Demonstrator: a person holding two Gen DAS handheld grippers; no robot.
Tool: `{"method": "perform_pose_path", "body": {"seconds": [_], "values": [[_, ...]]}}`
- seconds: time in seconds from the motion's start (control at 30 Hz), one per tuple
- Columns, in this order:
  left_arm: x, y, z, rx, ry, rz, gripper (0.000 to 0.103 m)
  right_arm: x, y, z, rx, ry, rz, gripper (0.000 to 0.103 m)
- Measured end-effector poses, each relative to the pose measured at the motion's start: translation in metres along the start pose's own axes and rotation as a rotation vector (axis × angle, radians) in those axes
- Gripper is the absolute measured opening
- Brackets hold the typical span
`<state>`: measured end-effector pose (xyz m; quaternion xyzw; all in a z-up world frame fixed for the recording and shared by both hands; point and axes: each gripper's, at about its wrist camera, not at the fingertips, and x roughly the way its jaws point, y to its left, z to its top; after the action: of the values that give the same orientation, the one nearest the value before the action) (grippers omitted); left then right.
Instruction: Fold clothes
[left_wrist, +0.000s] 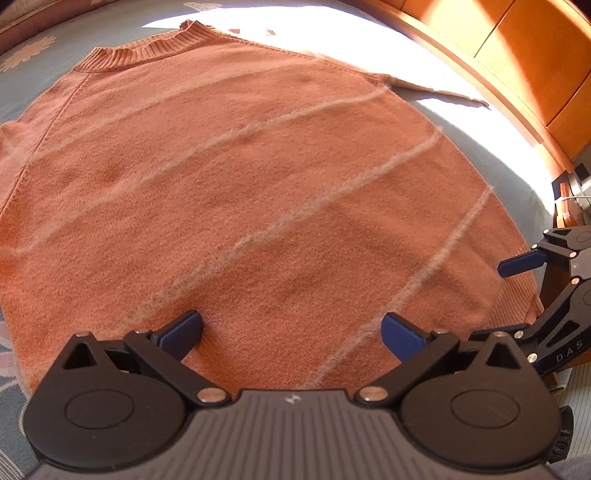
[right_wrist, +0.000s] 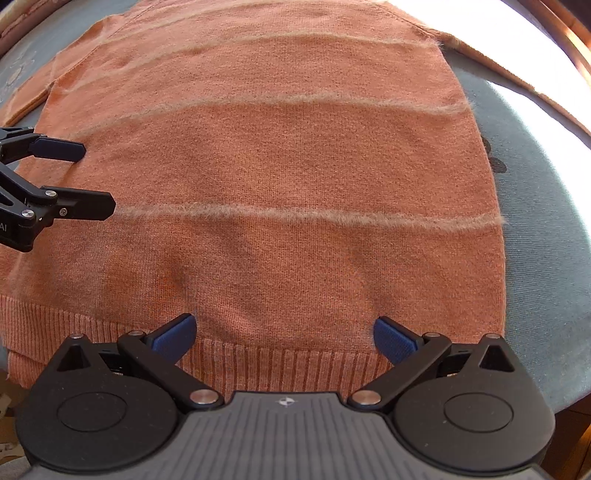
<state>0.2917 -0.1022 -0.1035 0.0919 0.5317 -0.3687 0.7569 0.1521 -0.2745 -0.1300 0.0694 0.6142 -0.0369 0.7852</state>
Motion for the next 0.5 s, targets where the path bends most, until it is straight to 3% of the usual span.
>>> {"method": "perform_pose_path", "body": {"seconds": [0.13,0.3,0.5], "values": [[-0.001,0.005,0.000,-0.061,-0.025,-0.014,0.102,-0.015,-0.006,0.018,0.036,-0.085,-0.032,0.103],[-0.001,0.004,-0.001,-0.065,-0.039,-0.004,0.102,-0.008,-0.018,0.071,0.063,-0.164,-0.047,0.103],[-0.001,0.005,-0.001,-0.047,-0.032,-0.011,0.102,0.001,-0.040,0.048,0.200,-0.071,-0.036,0.103]]}}
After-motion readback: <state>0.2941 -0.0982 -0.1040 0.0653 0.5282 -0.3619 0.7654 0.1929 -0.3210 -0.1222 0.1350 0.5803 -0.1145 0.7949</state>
